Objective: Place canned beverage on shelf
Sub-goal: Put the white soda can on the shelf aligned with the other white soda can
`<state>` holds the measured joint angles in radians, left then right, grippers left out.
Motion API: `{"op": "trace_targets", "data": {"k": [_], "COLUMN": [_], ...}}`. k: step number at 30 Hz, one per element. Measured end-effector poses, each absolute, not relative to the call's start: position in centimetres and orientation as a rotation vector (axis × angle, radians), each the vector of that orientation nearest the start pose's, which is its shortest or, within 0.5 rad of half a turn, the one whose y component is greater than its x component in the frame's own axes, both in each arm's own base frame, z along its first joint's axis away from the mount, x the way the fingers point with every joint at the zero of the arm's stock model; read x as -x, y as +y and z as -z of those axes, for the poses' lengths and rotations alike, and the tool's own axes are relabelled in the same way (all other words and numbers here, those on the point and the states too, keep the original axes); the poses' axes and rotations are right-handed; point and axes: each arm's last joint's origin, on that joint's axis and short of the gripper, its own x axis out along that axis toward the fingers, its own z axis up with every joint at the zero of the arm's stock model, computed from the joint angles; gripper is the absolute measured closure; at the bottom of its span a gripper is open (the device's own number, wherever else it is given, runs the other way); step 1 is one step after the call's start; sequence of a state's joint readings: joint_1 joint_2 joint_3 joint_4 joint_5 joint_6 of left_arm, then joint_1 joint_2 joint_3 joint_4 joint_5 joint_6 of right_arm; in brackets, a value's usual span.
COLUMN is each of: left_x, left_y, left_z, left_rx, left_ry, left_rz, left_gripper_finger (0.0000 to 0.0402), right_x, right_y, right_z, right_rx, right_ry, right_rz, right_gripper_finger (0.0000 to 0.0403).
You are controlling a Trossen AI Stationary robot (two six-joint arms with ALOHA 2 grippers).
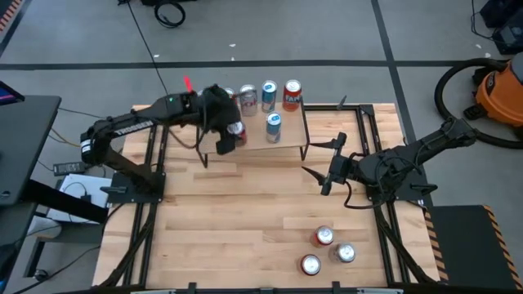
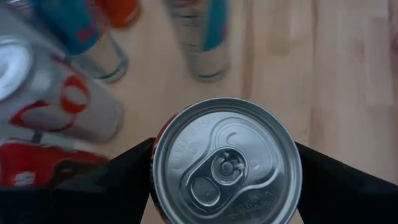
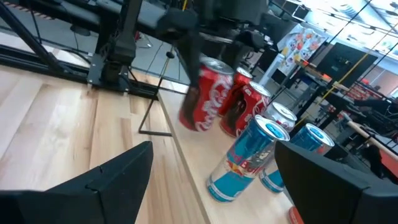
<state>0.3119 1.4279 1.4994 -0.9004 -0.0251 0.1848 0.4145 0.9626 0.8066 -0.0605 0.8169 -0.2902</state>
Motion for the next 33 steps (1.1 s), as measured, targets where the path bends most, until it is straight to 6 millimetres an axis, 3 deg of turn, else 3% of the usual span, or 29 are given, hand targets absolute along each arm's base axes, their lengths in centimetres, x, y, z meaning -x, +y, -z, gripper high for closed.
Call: {"op": "trace_targets", "data": {"k": [7, 11, 24, 33], "left_x": [-26.1, -25.6, -26.7, -27.1], "left_y": [12.8, 13.7, 13.1, 12.8], "left_z": [-36.7, -36.7, -35.2, -35.1], "left_rx": [0.059, 0.05, 0.053, 0.01], "left_ry": [0.843, 0.84, 0.91, 0.928], "left_rz": [-0.236, -0.214, -0.107, -0.137], "left_gripper_finger": [0.0083, 0.0083, 0.0083, 0.0083], "right_x": [-19.7, -19.7, -19.7, -19.7], "right_y": [6.4, 6.4, 6.4, 6.4], "right_z": [-32.2, -32.2, -32.2, -32.2], "right_rx": [0.411, 0.415, 0.41, 0.406], "right_ry": [0.236, 0.243, 0.239, 0.237], "right_rz": [0.373, 0.37, 0.363, 0.348], "right_gripper_finger": [0.0055, 0.0055, 0.0055, 0.0055]}}
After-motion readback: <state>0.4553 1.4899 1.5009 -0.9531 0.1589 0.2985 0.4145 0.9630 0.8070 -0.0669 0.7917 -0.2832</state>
